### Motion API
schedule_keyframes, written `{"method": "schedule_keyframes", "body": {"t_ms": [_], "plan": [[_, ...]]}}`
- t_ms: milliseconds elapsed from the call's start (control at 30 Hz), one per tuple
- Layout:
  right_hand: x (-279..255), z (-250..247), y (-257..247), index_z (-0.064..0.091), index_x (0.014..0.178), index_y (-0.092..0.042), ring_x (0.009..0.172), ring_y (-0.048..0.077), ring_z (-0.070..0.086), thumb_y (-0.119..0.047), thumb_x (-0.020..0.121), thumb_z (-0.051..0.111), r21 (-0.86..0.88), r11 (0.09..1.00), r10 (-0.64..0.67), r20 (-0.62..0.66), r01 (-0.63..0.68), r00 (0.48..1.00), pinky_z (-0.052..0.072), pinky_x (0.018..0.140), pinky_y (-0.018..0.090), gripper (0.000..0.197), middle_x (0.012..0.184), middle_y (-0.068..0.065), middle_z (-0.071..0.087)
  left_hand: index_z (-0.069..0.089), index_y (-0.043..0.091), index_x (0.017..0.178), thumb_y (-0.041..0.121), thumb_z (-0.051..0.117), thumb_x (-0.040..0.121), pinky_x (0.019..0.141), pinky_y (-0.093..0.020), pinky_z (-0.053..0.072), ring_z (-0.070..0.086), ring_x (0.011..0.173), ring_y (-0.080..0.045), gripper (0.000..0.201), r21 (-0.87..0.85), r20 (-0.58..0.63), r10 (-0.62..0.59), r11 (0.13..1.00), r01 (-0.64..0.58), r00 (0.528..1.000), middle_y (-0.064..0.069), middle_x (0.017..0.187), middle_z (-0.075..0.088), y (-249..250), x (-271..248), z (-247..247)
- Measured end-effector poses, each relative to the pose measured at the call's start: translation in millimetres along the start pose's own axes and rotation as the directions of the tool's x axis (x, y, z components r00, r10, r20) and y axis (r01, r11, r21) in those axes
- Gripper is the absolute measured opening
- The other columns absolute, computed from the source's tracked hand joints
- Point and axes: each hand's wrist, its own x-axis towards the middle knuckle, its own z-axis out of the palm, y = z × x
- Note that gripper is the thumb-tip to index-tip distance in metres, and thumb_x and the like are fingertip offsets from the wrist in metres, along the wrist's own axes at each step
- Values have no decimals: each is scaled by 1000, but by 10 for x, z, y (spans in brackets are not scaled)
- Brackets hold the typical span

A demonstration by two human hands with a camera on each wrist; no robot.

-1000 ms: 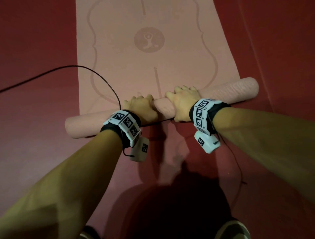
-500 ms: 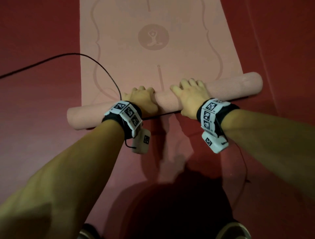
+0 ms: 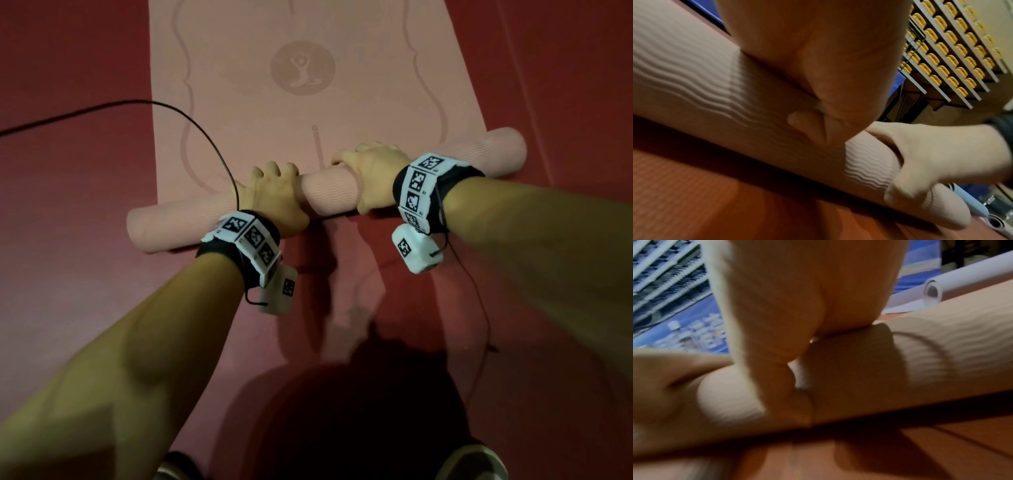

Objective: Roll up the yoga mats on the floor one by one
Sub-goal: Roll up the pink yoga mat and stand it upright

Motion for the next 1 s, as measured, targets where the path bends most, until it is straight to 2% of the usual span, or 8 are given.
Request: {"method": "schedule_keyframes", "body": {"t_ms": [133,200,333,500,567,633,800,1000], "plan": [[-156,236,5,33,146,-27,118,30,45,-29,64,82,-118,993,-26,-218,0,976,33,104,45,95,128,8,47,45,25,128,38,68,76,101,-55,33,43,124,-30,58,-30,25,-34,999,34,999,-4,129,50,-19,129,-38],[-135,284,-12,34,144,-25,115,30,47,-23,65,81,-168,986,-22,-239,-19,971,34,102,45,91,127,8,49,45,26,127,41,67,77,102,-55,33,44,124,-29,57,-36,31,-38,999,39,999,-3,128,51,-19,169,-53],[-17,209,2,39,138,-29,115,28,47,-27,66,78,-118,992,7,-226,-34,974,35,101,45,82,125,5,50,45,27,127,36,65,74,102,-53,32,42,123,-30,58,-23,-9,-30,999,30,999,-5,128,50,-32,132,-57],[74,157,20,38,141,-32,119,29,47,-37,64,82,-104,994,27,-154,-44,988,35,101,45,89,129,5,50,37,28,139,34,71,69,108,-65,27,40,125,-35,78,108,-46,-5,994,10,999,-8,130,43,-41,-18,32],[98,122,19,38,140,-33,119,29,48,-37,62,83,-102,993,41,-132,-55,990,35,101,46,90,129,5,50,35,29,140,30,73,69,106,-64,29,42,124,-35,80,108,-12,2,994,-1,1000,-7,130,45,-51,32,5],[103,100,3,38,140,-34,119,29,47,-37,63,82,-105,993,50,-108,-62,993,35,100,46,89,129,4,49,35,30,140,28,75,73,104,-60,31,43,124,-35,78,117,7,4,993,-5,1000,-6,130,46,-57,64,-21],[-2,109,-47,35,142,-36,121,29,45,-34,68,80,-119,989,75,-105,-88,992,32,104,48,87,132,4,47,39,34,136,25,73,78,105,-60,31,44,123,-31,68,144,-59,13,990,-4,998,-2,127,49,-61,-14,20],[-259,146,-161,36,140,-35,121,29,47,-36,71,80,-110,992,66,-7,-66,998,36,101,49,82,129,4,48,41,34,135,26,70,81,101,-60,34,44,121,-28,62,127,37,18,992,-22,999,-1,127,50,-94,-278,-4]]}}
